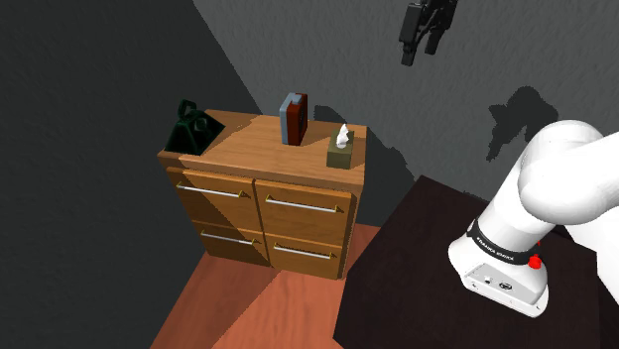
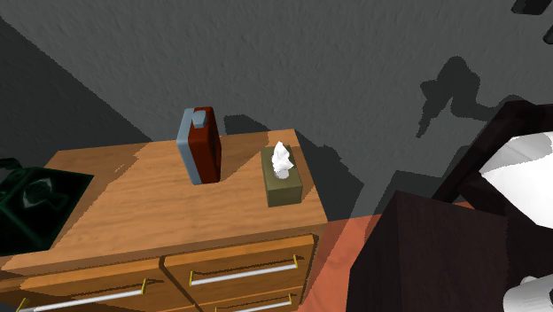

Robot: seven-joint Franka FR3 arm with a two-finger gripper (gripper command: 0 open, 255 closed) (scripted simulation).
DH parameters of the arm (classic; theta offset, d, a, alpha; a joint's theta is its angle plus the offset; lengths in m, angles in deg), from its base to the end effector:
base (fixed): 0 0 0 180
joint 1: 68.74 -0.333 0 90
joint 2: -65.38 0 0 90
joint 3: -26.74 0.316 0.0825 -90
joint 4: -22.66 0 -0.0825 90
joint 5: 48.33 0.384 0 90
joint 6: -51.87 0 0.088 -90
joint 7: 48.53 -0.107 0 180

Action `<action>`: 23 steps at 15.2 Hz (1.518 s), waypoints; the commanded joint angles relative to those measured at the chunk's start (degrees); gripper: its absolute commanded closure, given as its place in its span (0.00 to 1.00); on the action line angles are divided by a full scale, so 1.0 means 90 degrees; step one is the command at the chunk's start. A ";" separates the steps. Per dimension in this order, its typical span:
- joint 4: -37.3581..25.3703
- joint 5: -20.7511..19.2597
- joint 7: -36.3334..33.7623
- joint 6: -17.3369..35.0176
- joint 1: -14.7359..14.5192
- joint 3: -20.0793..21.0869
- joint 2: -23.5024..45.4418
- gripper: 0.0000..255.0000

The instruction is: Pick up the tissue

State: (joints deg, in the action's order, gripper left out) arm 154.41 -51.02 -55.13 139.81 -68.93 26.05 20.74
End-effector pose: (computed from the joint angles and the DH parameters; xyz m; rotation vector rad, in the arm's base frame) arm 0.3055 -0.0091 0.6119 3.0981 -0.1900 0.0257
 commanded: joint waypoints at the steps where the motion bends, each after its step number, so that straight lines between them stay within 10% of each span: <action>1: 0.0000 0.0000 0.0000 0.0000 0.0000 0.0000 0.0000 0.00; 14: 0.1039 0.0207 0.1608 0.2890 0.0036 -0.1637 0.1497 0.00; 23: 0.0699 0.1521 0.3407 0.4520 -0.0408 -0.2805 0.3588 0.00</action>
State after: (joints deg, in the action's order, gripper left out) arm 161.91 -39.72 -27.08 178.83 -71.83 2.14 49.78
